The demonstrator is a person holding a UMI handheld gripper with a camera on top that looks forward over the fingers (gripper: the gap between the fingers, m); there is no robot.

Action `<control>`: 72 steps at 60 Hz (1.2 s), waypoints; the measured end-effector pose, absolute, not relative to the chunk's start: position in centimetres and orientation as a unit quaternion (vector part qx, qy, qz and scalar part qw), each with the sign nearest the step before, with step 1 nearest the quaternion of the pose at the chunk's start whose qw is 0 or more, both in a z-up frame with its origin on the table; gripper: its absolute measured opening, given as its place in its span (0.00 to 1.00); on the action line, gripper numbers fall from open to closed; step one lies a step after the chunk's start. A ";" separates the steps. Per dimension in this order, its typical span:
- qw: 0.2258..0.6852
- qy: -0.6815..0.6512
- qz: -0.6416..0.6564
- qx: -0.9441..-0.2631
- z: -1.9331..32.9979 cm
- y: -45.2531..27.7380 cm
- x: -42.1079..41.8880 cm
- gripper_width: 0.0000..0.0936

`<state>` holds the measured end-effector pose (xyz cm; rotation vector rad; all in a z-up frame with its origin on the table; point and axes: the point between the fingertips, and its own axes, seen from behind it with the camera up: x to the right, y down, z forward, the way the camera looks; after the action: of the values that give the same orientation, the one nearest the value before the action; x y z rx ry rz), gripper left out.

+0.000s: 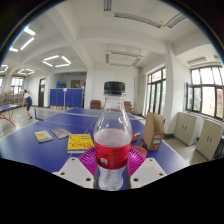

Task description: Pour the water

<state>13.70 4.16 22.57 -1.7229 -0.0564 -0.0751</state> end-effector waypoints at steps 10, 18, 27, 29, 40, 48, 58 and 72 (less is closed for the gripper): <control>0.616 -0.025 0.007 -0.787 13.7 5.1 12.7 0.38; 0.621 -0.020 0.026 -0.783 10.7 5.1 12.2 0.38; 0.631 -0.046 0.016 -0.775 9.8 4.7 11.8 0.49; 0.625 -0.045 0.017 -0.779 9.6 4.9 11.8 0.54; 0.567 -0.023 0.017 -0.823 9.3 2.9 13.1 0.89; 0.549 -0.008 -0.020 -0.836 11.6 -1.1 13.8 0.91; 0.540 0.021 -0.037 -0.841 16.5 -11.0 12.6 0.91; 0.531 0.028 -0.049 -0.845 21.4 -27.5 7.7 0.91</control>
<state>7.67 -27.51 21.43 -2.0169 0.0657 -0.1172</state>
